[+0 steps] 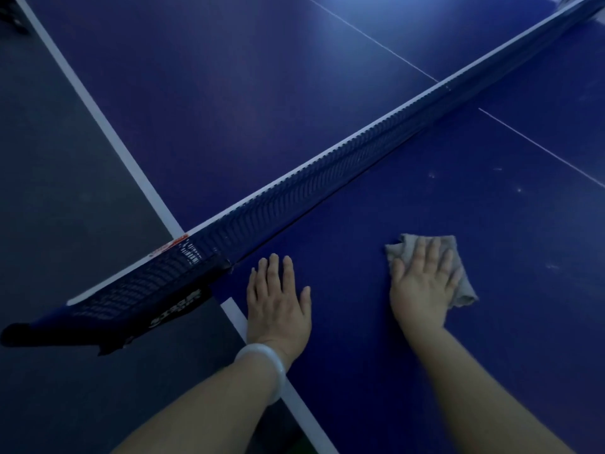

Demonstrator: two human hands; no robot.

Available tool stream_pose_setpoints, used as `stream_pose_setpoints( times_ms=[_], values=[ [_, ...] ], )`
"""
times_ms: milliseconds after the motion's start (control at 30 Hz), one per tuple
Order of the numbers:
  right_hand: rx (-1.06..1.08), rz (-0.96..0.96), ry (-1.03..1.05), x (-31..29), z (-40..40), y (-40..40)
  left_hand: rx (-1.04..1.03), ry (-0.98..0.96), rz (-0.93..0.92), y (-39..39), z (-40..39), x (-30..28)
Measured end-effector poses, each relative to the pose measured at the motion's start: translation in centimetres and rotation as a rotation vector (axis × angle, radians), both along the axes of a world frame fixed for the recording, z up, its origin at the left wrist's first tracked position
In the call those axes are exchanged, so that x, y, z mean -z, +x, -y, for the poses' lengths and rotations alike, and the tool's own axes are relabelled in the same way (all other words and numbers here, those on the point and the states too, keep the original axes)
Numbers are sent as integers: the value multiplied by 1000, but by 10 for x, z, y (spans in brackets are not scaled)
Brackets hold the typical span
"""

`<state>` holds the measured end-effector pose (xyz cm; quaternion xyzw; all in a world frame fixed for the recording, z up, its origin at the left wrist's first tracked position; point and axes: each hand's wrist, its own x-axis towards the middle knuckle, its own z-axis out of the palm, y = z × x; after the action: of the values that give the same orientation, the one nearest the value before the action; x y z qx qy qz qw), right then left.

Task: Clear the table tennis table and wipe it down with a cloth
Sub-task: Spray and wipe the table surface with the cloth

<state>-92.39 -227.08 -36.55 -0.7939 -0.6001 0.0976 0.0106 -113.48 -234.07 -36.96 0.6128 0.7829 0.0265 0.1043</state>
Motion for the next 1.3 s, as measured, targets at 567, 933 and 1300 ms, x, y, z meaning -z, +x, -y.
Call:
stream_pose_setpoints(
  times_ms=[567,933,1300],
  values=[
    [-190,41,-10,-8,14,28,81,-108,64,-4,-1,-17],
    [-253,21,-39,-11,-20,10,567,-47,4,14,-101,-13],
    [-17,41,-14,-2,-122,61,580,53,-1,14,-100,-8]
  ],
)
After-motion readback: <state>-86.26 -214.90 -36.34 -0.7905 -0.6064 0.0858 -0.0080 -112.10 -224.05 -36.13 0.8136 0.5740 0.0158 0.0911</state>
